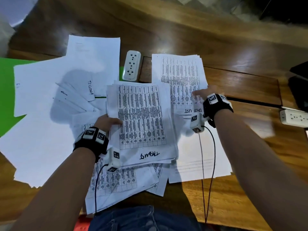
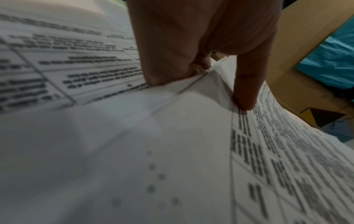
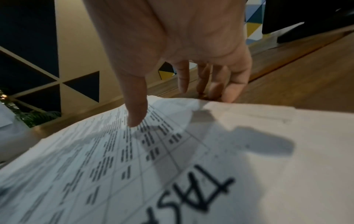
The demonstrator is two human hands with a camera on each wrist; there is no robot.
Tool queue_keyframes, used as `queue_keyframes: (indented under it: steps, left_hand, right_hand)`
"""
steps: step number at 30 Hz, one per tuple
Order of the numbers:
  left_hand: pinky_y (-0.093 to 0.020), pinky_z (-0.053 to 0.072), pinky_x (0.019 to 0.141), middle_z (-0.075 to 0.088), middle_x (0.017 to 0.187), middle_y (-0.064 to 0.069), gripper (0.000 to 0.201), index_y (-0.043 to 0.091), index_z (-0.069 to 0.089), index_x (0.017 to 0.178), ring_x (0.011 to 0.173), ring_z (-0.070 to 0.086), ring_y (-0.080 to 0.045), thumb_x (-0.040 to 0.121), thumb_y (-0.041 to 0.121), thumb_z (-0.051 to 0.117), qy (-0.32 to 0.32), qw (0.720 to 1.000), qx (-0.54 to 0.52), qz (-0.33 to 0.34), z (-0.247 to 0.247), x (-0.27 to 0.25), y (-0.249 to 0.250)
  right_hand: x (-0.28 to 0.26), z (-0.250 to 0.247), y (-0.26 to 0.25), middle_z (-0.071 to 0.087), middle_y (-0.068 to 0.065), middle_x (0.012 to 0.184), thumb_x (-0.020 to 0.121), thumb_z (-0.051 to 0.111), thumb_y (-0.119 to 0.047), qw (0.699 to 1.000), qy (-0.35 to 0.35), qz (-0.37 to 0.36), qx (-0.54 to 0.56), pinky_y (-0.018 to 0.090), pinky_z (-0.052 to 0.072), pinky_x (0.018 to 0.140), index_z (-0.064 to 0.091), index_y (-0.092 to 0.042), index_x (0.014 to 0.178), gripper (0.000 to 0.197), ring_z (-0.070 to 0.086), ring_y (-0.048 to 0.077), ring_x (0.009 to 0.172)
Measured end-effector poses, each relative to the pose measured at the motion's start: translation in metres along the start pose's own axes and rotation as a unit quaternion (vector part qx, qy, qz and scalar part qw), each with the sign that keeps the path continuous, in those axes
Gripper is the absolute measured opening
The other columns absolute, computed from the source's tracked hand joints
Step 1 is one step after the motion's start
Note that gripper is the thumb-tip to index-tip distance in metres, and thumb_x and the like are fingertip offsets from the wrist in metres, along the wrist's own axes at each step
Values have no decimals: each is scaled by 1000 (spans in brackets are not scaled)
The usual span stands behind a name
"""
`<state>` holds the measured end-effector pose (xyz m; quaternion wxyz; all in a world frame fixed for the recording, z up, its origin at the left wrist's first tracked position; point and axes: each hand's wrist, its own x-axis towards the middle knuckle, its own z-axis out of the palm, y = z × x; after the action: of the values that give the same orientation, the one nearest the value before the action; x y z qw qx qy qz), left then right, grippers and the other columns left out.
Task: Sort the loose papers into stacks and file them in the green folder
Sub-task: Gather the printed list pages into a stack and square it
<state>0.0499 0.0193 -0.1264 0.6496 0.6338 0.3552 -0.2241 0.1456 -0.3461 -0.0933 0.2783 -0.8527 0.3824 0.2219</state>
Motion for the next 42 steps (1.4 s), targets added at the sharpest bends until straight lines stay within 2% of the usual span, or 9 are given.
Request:
queue_keyframes:
  steps: [4,8,16,19,23,29,35,39,42]
  left_hand:
    - [-27,58,62,62,78,-19,15,-2,59,75,75,63,-29,74,-18,61,-1,1000,-15,4,-2,3,-3]
    - [-33,54,71,67,62,-12,18,1,60,72,69,63,-27,72,-17,62,-5,1000,-13,-3,-2,7,-5]
    - [-34,54,76,61,75,-18,15,0,60,74,73,62,-27,71,-13,66,-10,1000,-2,1,-4,8,-5]
    - [-25,57,61,62,74,-17,15,1,59,76,67,66,-27,76,-13,63,-10,1000,13,11,-2,4,-5]
    - [-47,51,93,67,94,-23,24,8,62,76,94,66,-36,62,9,82,-7,994,109,32,-9,14,-6]
    - [-55,45,100,63,115,-29,56,-4,55,117,111,60,-42,71,17,79,-6,975,209,80,-4,13,-5]
    - [-46,34,107,40,146,-20,73,1,32,143,133,41,-36,88,40,60,8,980,188,72,9,-19,8]
    - [-49,20,117,20,158,-12,90,12,18,150,144,23,-31,84,65,48,-7,992,127,21,5,-23,8]
    - [-49,27,114,31,152,-15,82,11,25,148,139,33,-33,86,58,52,23,990,133,34,7,-27,10]
  right_hand:
    - [29,-1,3,38,18,144,39,79,-65,998,34,-3,-51,58,43,98,26,-8,144,131,45,42,126]
    - [20,-5,-8,46,19,140,44,88,-53,999,4,-1,-52,52,48,95,30,-2,141,125,52,38,122]
    - [0,-11,-9,62,12,121,81,69,-16,998,-11,-55,30,32,49,80,58,-2,121,43,61,30,106]
    - [-9,-29,-8,66,15,110,84,62,-14,989,70,-96,88,33,52,80,64,-3,113,31,64,30,102]
    - [-27,-68,0,70,15,102,87,56,-13,955,193,-156,160,32,52,72,67,-4,110,27,64,27,85]
    - [-47,-114,21,67,13,107,89,48,-7,904,262,-172,290,37,54,86,61,-8,119,33,60,23,91]
    - [-65,-107,35,59,12,99,89,54,-7,903,205,-123,356,24,40,77,60,-6,107,19,54,19,90]
    - [-82,-69,32,56,16,132,94,51,-13,921,89,-90,367,23,43,71,48,0,131,40,55,28,117]
    - [-87,-51,25,56,21,132,95,51,-8,942,71,-80,320,19,40,63,52,2,124,31,55,21,103]
